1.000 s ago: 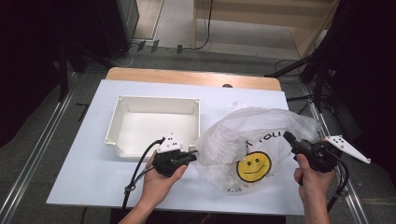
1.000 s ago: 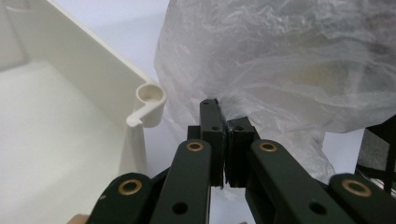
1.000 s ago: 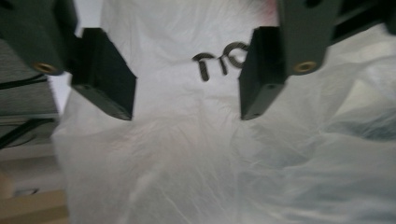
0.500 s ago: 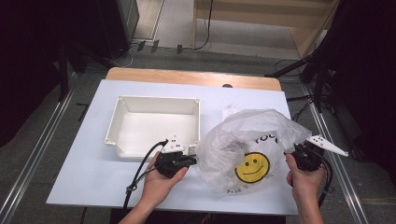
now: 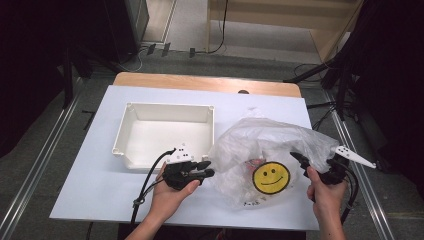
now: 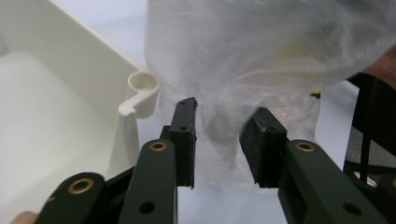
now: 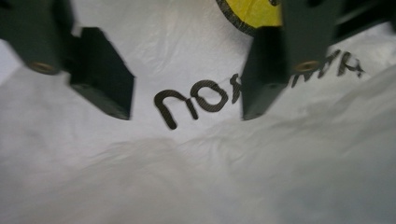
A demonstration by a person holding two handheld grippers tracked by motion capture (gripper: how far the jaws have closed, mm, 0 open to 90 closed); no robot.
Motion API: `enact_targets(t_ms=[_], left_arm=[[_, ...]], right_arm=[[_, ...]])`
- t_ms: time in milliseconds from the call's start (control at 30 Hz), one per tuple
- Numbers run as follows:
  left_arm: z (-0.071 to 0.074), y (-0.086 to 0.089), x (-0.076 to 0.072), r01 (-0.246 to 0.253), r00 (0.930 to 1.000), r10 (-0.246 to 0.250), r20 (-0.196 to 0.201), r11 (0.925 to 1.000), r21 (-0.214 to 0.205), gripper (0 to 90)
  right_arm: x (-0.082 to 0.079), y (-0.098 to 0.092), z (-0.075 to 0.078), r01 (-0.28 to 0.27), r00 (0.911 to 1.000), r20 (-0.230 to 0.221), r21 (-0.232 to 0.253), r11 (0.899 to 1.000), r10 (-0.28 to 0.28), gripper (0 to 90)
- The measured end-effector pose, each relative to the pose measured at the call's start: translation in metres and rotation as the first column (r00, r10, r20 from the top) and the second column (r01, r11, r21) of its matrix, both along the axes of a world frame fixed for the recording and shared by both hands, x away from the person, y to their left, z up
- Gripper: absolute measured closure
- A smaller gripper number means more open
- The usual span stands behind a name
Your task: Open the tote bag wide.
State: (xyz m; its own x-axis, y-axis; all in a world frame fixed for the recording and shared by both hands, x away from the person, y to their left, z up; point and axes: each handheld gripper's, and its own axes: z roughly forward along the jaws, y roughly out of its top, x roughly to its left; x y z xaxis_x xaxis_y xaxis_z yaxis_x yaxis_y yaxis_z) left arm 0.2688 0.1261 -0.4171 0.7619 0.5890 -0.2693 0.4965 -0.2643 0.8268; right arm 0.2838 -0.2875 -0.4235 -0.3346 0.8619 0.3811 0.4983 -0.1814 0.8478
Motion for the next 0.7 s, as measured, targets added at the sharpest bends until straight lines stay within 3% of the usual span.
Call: enact_targets(t_ms=[100,167,267,367,467,533,567,600,700], left_arm=[[0.001,0.000,-0.001,0.010,0.9999,-0.011,0.008,0.9999,0.012,79.5],[0.000,-0.001,-0.001,0.018,0.9998,-0.018,0.000,0.9996,0.023,85.3],[-0.004,-0.002,0.001,0.026,0.9995,-0.025,-0.017,0.9986,0.046,88.3],[-0.010,-0.006,0.002,0.031,0.9988,-0.028,-0.040,0.9967,0.075,89.0],[-0.019,-0.010,0.003,0.038,0.9973,-0.032,-0.066,0.9938,0.104,89.3],[-0.024,-0.012,0.004,0.045,0.9959,-0.035,-0.083,0.9907,0.128,89.5],[-0.024,-0.012,0.004,0.045,0.9959,-0.035,-0.083,0.9907,0.128,89.6],[-0.029,-0.014,0.004,0.051,0.9946,-0.037,-0.097,0.9871,0.152,89.6],[-0.035,-0.017,0.004,0.060,0.9927,-0.040,-0.114,0.9829,0.174,89.2]], right_arm=[[0.004,0.008,-0.006,-0.017,0.9987,-0.049,-0.055,0.998,0.015,29.0],[0.008,0.012,-0.013,-0.026,0.9940,-0.108,-0.067,0.997,0.018,29.5],[0.011,0.013,-0.021,-0.032,0.9881,-0.152,-0.052,0.998,0.024,47.4],[0.014,0.011,-0.026,-0.098,0.9751,-0.199,0.006,0.995,0.097,67.3],[0.015,0.014,-0.032,-0.123,0.9637,-0.245,-0.057,0.991,0.105,81.9],[0.017,0.015,-0.037,-0.125,0.9544,-0.282,-0.085,0.988,0.097,87.7],[0.017,0.015,-0.037,-0.125,0.9544,-0.282,-0.085,0.988,0.097,87.7],[0.019,0.013,-0.042,-0.117,0.9464,-0.312,-0.094,0.989,0.083,90.0],[0.020,0.008,-0.046,-0.100,0.9429,-0.328,-0.107,0.989,0.060,90.0]])
